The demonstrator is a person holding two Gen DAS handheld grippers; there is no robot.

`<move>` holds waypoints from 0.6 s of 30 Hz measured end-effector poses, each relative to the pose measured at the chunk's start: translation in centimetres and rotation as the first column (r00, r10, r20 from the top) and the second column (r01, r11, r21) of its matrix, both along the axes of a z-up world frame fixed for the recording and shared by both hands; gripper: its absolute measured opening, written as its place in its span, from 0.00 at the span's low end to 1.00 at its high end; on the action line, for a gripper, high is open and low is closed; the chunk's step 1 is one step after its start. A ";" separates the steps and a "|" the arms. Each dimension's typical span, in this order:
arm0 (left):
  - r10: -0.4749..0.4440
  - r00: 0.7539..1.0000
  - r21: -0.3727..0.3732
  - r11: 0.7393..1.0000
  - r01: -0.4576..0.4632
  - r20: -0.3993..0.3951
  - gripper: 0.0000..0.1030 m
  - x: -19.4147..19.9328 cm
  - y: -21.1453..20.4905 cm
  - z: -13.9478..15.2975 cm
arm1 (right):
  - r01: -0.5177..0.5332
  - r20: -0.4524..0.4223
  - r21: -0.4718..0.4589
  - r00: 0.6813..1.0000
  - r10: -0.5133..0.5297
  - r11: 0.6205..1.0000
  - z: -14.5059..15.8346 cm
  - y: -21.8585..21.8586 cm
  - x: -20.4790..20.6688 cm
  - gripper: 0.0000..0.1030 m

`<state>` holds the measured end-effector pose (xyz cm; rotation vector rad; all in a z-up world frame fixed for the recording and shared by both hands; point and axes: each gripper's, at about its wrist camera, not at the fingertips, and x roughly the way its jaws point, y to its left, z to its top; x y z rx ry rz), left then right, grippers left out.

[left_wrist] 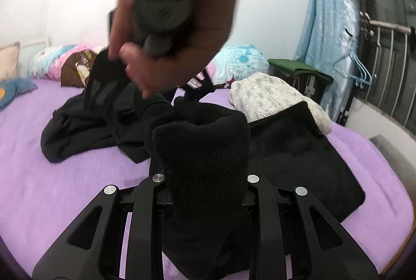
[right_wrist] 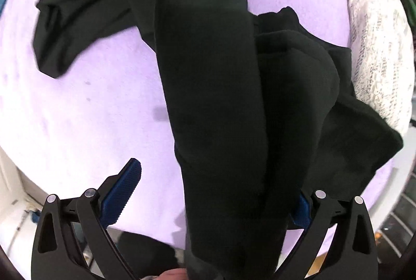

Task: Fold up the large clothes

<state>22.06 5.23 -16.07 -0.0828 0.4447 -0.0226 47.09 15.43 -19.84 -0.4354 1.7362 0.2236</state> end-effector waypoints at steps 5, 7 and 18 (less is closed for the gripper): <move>-0.024 1.000 0.017 1.000 0.024 -0.005 0.22 0.1 -0.6 0.1 | -0.088 0.003 -0.043 0.996 0.088 0.995 -1.0 -1.4 -0.6 0.46; -0.026 1.000 0.003 1.000 0.026 -0.012 0.22 0.3 -0.4 0.1 | -0.045 -0.006 0.023 0.999 0.045 0.999 -0.7 -3.0 0.0 0.31; -0.169 0.984 -0.019 0.985 0.170 0.050 0.37 -2.5 -1.9 1.8 | -0.009 0.057 0.220 0.998 -0.004 0.975 4.2 -8.5 -0.7 0.25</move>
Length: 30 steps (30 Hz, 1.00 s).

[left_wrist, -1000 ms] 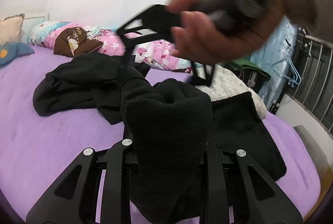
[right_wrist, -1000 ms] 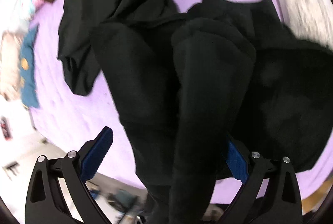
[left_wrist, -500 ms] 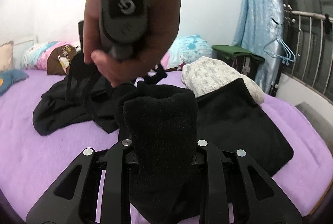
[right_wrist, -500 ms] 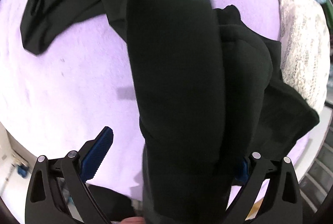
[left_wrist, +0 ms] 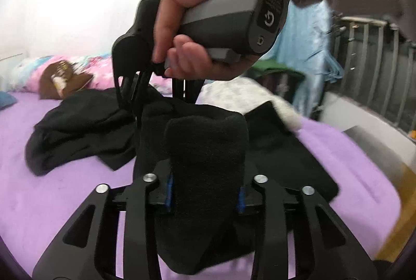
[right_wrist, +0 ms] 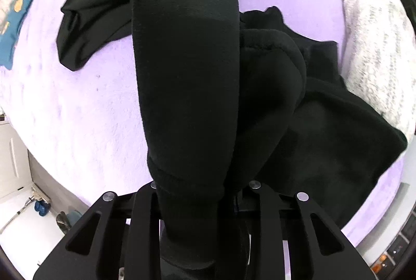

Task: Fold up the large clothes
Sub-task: 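Open the left gripper and release the edge while the right gripper holds it, then lay the folded edge down with the right gripper and open it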

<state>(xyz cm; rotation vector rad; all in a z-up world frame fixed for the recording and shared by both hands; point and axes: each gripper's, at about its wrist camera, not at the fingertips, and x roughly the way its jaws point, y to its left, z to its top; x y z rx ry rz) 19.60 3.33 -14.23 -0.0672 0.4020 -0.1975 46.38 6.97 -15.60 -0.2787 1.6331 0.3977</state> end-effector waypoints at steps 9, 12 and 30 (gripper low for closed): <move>-0.103 0.955 -0.197 0.967 0.162 0.277 0.73 -5.1 2.6 2.1 | 0.095 0.022 0.180 0.995 -0.101 0.979 3.8 -9.9 0.3 0.25; -0.047 0.962 -0.388 0.909 0.152 0.268 0.80 -4.2 5.8 1.3 | 0.122 0.030 0.221 0.991 -0.132 0.968 4.7 -13.4 0.5 0.25; -0.152 0.980 -0.271 0.956 0.112 -0.131 0.78 5.3 0.6 -7.0 | 0.276 -0.093 0.398 0.961 -0.261 0.875 -7.2 -28.2 2.6 0.29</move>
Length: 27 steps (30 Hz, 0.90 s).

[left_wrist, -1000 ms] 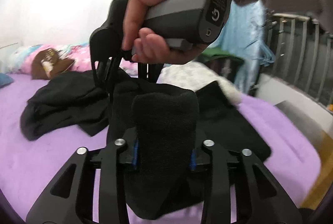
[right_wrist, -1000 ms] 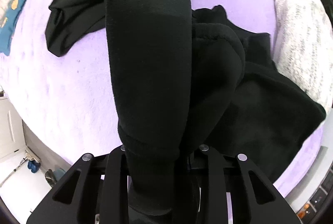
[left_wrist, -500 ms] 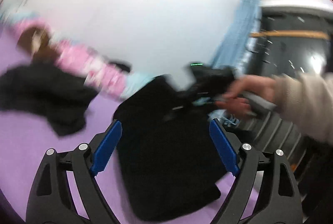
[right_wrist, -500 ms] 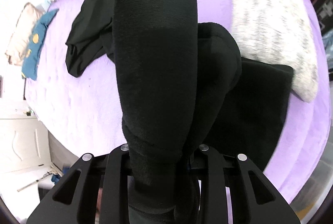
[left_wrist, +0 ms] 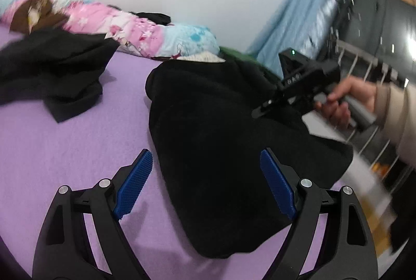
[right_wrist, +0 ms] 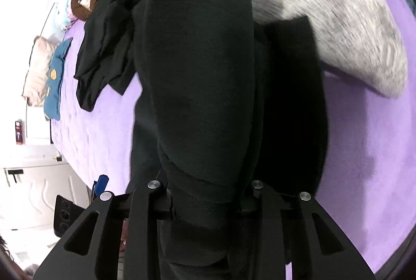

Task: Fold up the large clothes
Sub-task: 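Lay the folded edge down with the right gripper and open it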

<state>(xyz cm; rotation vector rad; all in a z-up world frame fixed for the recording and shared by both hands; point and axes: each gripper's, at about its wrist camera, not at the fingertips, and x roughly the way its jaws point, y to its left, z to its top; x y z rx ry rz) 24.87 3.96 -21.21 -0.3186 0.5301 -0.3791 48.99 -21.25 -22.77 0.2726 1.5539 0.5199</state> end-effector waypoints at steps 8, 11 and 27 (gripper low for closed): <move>-0.051 0.997 -0.152 0.987 0.042 -0.055 0.78 2.5 0.7 -1.7 | 0.027 0.011 0.020 1.000 -0.027 0.999 -3.3 -5.7 -0.2 0.34; -0.058 0.995 -0.122 0.991 0.048 -0.083 0.78 3.6 0.0 -2.4 | 0.022 0.038 0.029 0.999 -0.024 0.999 -4.3 -6.1 -0.2 0.39; -0.110 0.984 0.156 0.979 0.131 -0.138 0.80 4.1 -4.6 -4.7 | 0.000 0.210 -0.220 0.977 0.048 0.975 -1.4 -6.5 -3.7 0.87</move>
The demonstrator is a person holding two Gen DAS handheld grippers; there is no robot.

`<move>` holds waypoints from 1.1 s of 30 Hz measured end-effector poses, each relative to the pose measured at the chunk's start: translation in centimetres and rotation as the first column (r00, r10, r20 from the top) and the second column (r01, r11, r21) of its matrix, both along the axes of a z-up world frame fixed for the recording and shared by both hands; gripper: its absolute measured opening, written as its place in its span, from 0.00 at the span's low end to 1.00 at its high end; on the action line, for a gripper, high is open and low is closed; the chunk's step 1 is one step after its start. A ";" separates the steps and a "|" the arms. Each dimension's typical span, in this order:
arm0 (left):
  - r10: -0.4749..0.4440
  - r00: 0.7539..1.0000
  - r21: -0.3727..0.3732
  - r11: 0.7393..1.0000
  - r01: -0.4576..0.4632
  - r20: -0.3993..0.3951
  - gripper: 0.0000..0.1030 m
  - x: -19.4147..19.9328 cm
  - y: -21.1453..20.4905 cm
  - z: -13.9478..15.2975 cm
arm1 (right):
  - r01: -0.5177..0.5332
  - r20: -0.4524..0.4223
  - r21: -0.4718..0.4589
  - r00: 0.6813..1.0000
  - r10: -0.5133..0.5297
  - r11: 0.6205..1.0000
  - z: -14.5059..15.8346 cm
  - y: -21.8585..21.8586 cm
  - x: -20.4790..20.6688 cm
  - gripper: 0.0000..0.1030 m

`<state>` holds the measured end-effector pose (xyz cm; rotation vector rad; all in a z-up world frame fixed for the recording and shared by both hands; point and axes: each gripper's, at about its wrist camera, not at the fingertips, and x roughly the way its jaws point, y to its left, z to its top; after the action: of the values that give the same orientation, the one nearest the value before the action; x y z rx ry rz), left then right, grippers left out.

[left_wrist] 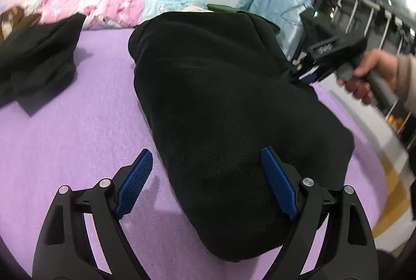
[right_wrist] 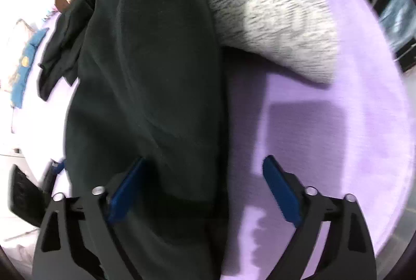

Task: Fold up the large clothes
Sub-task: 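Lay the folded edge down with the right gripper and open it, then move both open grippers to opposite sides of the black hoodie bundle and close them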

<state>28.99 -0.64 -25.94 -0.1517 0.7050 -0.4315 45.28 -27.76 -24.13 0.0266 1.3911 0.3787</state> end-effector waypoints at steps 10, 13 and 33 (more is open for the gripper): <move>0.015 0.999 -0.182 0.983 -0.021 -0.033 0.79 1.4 4.5 1.8 | -0.124 0.164 0.083 0.980 0.109 0.989 6.2 6.6 -4.1 0.91; -0.004 0.999 -0.317 0.948 -0.011 -0.046 0.79 2.6 6.6 2.0 | -0.171 0.162 0.047 0.973 0.162 0.984 5.3 8.1 -3.8 0.91; -0.251 0.915 -0.663 0.748 -0.024 -0.317 0.82 12.1 9.8 -5.5 | 0.129 -0.088 0.465 0.991 -0.099 0.876 -3.8 -5.1 2.1 0.94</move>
<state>41.06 9.14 -31.43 -0.8948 0.9341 -0.7779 47.38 -32.90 -27.94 0.5236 1.3215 0.6145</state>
